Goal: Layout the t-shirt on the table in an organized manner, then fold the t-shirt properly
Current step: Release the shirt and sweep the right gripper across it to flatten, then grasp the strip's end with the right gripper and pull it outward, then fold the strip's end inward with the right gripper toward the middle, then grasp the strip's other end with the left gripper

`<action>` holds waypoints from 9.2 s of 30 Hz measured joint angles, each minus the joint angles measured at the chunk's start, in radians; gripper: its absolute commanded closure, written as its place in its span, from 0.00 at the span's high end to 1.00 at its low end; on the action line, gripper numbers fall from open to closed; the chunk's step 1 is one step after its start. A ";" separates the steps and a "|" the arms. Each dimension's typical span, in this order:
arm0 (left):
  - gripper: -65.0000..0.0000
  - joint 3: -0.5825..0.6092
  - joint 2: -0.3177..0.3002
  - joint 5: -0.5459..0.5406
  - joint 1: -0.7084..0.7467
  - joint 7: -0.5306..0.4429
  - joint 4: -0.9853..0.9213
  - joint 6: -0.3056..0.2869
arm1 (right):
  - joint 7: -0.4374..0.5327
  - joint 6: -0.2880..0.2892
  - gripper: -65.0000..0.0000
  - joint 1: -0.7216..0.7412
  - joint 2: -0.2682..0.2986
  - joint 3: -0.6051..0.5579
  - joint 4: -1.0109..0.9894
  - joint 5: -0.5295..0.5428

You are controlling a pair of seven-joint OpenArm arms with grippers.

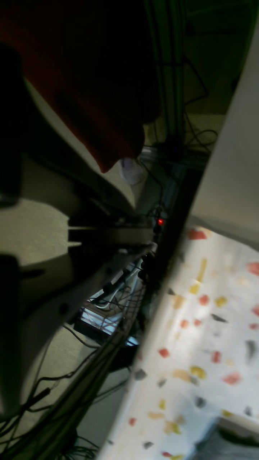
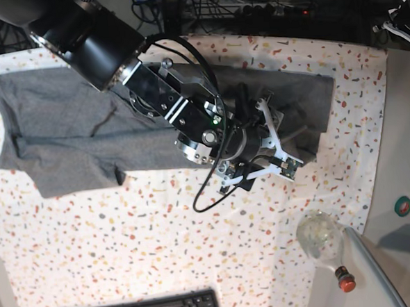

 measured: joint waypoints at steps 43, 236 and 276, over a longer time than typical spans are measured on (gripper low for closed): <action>0.00 0.584 0.140 0.513 -0.202 -0.203 -0.058 0.118 | 0.100 -0.422 0.00 -0.472 0.503 0.876 -0.092 0.324; 0.73 0.796 0.162 0.168 -0.393 0.155 0.129 0.106 | -0.103 -0.098 0.50 -0.662 0.196 1.358 0.513 0.311; 0.00 0.925 0.108 0.212 -0.573 0.153 0.054 0.113 | -0.106 -0.092 0.50 -0.666 0.193 1.236 0.525 0.322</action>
